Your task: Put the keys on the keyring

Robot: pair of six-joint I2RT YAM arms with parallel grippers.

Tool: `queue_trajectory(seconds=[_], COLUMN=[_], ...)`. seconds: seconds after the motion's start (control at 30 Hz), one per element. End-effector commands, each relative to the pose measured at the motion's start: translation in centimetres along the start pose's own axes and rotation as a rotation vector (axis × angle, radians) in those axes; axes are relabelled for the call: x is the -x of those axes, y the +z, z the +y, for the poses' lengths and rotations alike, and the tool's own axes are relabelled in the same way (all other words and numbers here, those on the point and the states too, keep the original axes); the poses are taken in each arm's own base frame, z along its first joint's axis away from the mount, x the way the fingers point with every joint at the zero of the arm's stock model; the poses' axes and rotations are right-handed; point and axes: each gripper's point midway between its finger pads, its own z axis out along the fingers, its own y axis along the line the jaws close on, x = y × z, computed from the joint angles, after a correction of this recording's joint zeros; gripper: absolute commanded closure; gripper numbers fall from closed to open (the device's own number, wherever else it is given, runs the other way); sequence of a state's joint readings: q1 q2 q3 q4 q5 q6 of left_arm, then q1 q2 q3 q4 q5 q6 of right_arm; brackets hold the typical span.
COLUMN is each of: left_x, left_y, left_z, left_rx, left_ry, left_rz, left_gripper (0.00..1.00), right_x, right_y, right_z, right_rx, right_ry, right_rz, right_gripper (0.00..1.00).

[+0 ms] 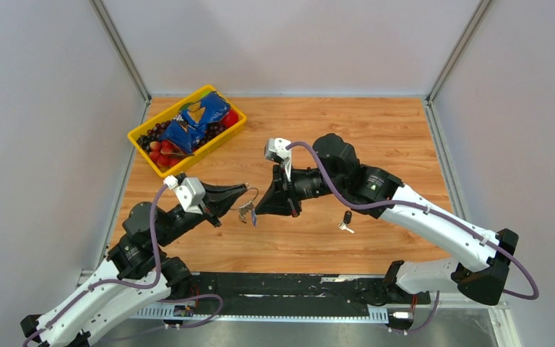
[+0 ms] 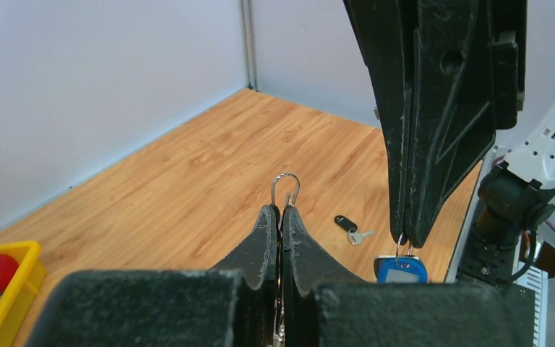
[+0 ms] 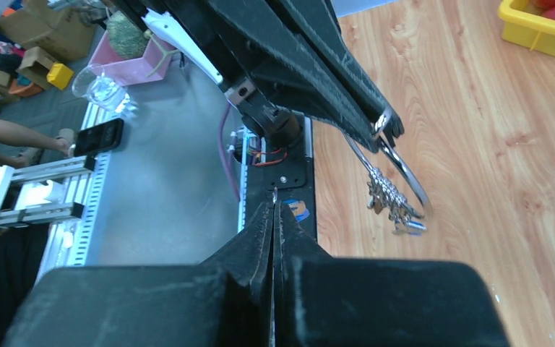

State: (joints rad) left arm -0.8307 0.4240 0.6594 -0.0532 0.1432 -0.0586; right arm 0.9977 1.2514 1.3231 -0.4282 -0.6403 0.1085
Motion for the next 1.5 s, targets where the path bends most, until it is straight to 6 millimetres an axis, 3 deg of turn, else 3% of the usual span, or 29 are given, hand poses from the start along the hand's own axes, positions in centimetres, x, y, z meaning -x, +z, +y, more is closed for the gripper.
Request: queue_trajectory(seconds=[0.0,0.27,0.57,1.17,1.47], left_x=[3.4,5.1,6.8,10.9,11.2], left_y=[-0.2,-0.9,-1.4,-3.3,-3.6], left_z=[-1.2,-2.8,-5.1,-7.3,-7.2], left_rx=[-0.072,-0.158,-0.286,-0.401,-0.391], left_ry=[0.058,0.07,0.046,0.065,0.097], left_rz=[-0.155,-0.211,-0.209,-0.366,-0.385], left_gripper=[1.0,1.0,1.0,1.0,1.0], right_x=[3.9,4.9,6.4,7.8,9.0], right_y=[-0.8,-1.7,-4.1,-4.7,-4.4], right_z=[2.8,4.7,7.4,9.1,9.0], right_rx=[0.092,0.16,0.212,0.297,0.306], right_ry=[0.024,0.078,0.086,0.252,0.35], right_rz=[-0.118,-0.146,-0.204,-0.277,-0.335], right_gripper=[1.0,1.0,1.0,1.0,1.0])
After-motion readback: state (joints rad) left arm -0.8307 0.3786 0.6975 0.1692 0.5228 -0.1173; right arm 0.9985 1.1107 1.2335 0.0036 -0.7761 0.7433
